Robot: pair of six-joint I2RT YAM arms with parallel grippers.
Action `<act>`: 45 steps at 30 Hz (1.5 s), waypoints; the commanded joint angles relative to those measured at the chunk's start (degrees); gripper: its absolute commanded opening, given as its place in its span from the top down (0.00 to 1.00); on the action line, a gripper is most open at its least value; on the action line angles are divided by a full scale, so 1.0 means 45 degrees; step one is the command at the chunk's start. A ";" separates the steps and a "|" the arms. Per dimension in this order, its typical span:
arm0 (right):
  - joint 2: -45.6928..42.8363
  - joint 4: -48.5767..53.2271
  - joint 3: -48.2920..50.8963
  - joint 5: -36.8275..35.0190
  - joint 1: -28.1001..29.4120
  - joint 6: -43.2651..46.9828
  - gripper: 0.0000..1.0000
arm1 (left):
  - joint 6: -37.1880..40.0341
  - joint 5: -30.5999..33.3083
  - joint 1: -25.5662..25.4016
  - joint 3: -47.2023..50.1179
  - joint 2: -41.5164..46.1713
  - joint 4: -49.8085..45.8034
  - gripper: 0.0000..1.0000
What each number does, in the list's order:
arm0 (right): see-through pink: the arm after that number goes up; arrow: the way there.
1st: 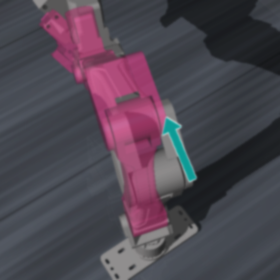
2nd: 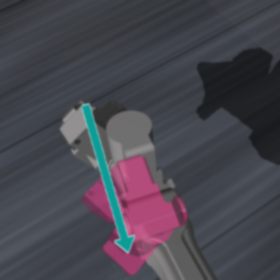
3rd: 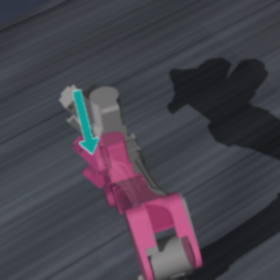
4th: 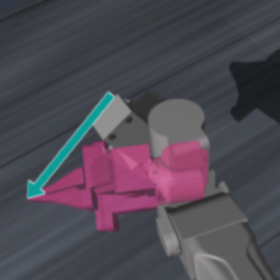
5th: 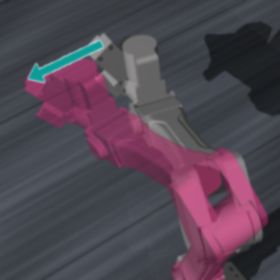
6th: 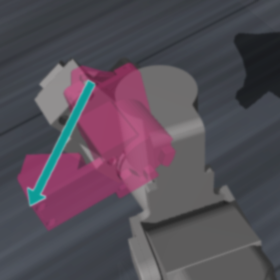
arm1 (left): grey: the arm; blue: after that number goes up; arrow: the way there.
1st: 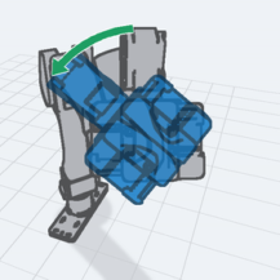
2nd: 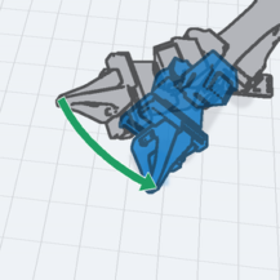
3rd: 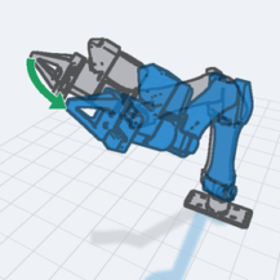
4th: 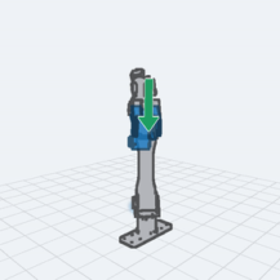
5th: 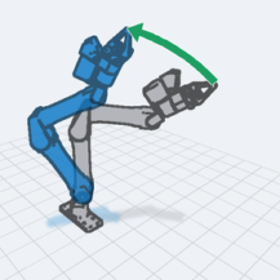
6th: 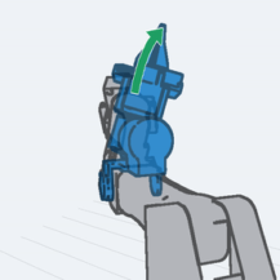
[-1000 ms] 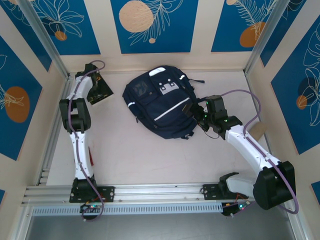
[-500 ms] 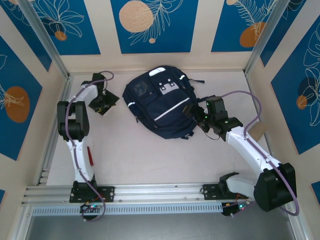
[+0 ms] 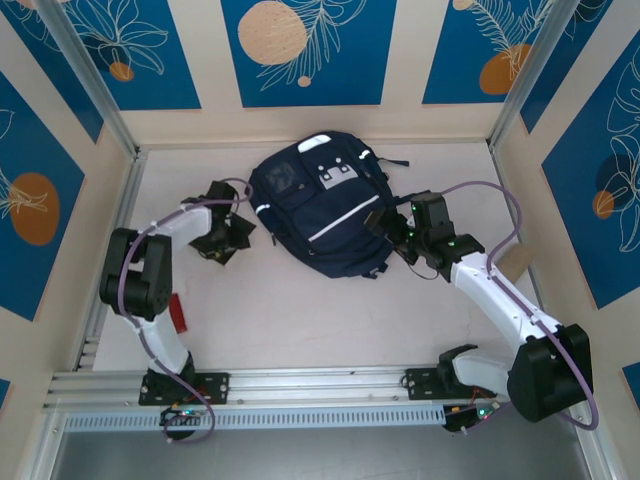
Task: Pack the student bag
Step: Move the book to the middle-left of the table, then pick up the book from the middle-left of the table.
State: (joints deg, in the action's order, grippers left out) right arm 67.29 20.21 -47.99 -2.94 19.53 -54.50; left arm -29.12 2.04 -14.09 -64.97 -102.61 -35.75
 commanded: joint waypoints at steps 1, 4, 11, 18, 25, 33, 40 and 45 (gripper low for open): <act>0.0471 0.0071 -0.0716 -0.0362 0.0561 0.0324 0.08 | -0.1330 -0.1417 -0.1092 0.2055 0.0072 -0.1662 0.33; 0.1221 0.0147 -0.1382 -0.0782 0.1227 0.0675 0.08 | -0.2184 -0.1533 -0.1942 0.3245 0.1354 -0.1375 0.33; 0.3889 0.0479 -0.3532 -0.0933 0.2963 0.1620 0.11 | -0.2398 -0.1355 -0.2321 0.3463 0.4137 -0.2130 0.26; 0.7181 0.1588 -0.6451 0.0264 0.4743 0.2494 0.18 | -0.1310 -0.0053 -0.1368 0.2081 0.5568 -0.2654 0.15; 1.0684 0.2855 -1.0064 0.0904 0.5927 0.3074 0.30 | -0.1307 -0.1184 0.1108 0.3489 0.6772 -0.1429 0.07; 1.4157 0.4269 -1.3991 0.0861 0.6085 0.3778 0.47 | -0.2022 -0.2950 0.2393 0.4980 0.6807 0.0148 0.03; 1.5617 0.5021 -1.5589 0.1025 0.6212 0.4061 0.52 | -0.2585 -0.4482 0.3033 0.5527 0.6063 0.1084 0.13; 1.5907 0.5375 -1.5716 0.0927 0.6282 0.4142 0.54 | -0.2707 -0.4887 0.3045 0.5690 0.5762 0.1499 0.15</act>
State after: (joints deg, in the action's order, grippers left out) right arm 137.69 41.08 -116.90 0.25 47.22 -37.23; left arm -40.25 -16.80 -0.99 -40.03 -75.92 -30.96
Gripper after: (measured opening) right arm 0.462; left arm 0.855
